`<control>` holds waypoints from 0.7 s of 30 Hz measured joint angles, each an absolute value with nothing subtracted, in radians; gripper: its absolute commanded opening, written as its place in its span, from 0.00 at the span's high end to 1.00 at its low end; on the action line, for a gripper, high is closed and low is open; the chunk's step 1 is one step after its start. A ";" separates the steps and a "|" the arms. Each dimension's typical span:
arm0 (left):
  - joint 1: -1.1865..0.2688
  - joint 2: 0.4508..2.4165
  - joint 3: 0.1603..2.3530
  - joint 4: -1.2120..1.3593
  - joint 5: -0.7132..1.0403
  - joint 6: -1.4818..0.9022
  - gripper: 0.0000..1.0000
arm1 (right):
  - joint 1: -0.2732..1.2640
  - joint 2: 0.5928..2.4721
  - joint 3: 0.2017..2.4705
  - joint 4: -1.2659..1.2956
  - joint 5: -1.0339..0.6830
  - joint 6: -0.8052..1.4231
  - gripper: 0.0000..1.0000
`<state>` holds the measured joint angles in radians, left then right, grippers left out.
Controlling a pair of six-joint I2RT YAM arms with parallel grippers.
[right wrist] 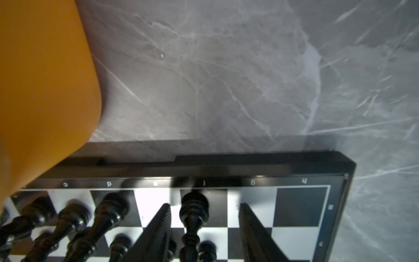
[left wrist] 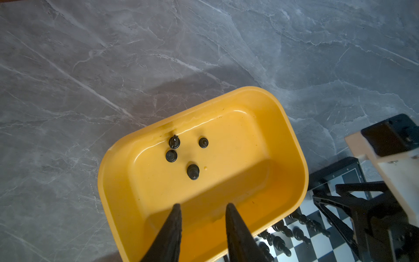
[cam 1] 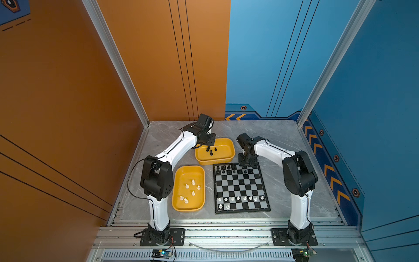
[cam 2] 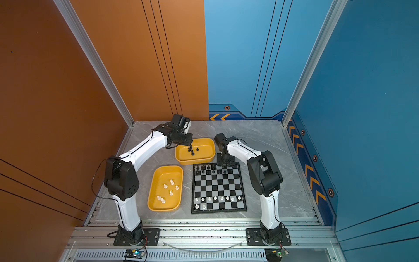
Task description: Set up the chess pieces on the board
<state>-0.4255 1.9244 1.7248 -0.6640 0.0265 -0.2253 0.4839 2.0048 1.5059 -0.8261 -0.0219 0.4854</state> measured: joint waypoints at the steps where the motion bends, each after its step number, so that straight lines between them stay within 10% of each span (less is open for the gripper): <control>1: -0.426 1.924 1.725 -0.664 0.027 -0.225 0.65 | 0.484 1.998 1.506 -0.826 -0.022 0.486 0.46; 12: -0.428 1.933 1.724 -0.670 0.025 -0.213 0.65 | 0.484 1.901 1.573 -0.832 -0.023 0.469 0.07; 21: -0.453 2.009 1.710 -0.680 0.022 -0.206 0.65 | 0.484 1.813 1.663 -0.858 -0.022 0.469 0.00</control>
